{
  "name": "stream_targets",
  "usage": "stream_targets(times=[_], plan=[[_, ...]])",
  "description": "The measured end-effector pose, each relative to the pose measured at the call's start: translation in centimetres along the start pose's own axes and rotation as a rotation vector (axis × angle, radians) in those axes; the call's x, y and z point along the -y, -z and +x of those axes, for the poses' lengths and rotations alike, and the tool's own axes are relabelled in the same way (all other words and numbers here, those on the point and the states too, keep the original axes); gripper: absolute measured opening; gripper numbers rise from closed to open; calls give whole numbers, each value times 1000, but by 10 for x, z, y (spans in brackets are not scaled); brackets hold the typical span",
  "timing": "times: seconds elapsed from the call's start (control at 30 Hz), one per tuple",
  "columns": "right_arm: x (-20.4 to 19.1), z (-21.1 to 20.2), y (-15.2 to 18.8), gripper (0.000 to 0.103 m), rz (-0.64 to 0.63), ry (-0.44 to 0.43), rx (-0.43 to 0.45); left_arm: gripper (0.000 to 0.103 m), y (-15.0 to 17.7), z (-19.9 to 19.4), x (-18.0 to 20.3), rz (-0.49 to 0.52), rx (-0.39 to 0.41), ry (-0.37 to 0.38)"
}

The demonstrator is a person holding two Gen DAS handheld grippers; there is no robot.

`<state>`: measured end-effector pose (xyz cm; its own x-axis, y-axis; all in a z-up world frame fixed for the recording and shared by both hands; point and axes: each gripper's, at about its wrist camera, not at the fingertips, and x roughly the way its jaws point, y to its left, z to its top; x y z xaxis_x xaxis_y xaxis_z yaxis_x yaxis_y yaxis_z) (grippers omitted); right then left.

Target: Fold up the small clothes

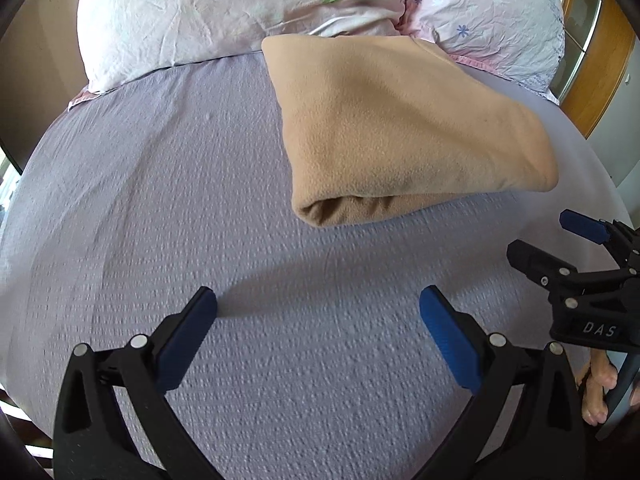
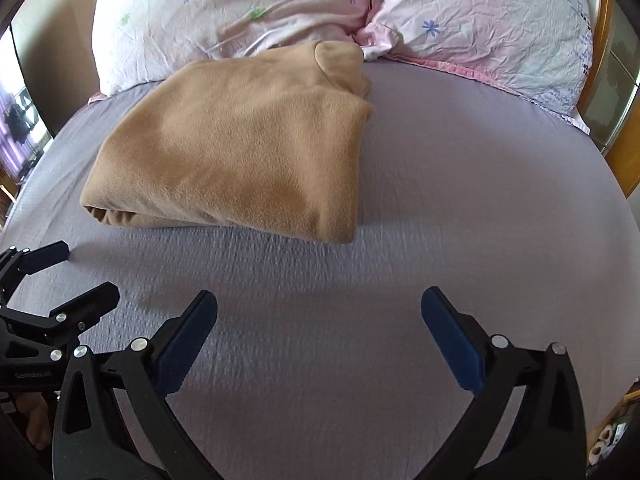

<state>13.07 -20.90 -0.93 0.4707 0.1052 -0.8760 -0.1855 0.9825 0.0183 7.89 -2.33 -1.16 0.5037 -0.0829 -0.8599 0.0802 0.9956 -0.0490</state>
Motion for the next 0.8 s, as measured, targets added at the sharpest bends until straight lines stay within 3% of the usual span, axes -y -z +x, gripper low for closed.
stream_targets(times=[0.17, 0.8], plan=[[-1, 1, 3, 102, 7, 7, -7, 101, 1, 3, 6, 18, -6, -43], [0, 0, 4, 102, 4, 5, -6, 101, 3, 3, 5, 8, 13, -46]])
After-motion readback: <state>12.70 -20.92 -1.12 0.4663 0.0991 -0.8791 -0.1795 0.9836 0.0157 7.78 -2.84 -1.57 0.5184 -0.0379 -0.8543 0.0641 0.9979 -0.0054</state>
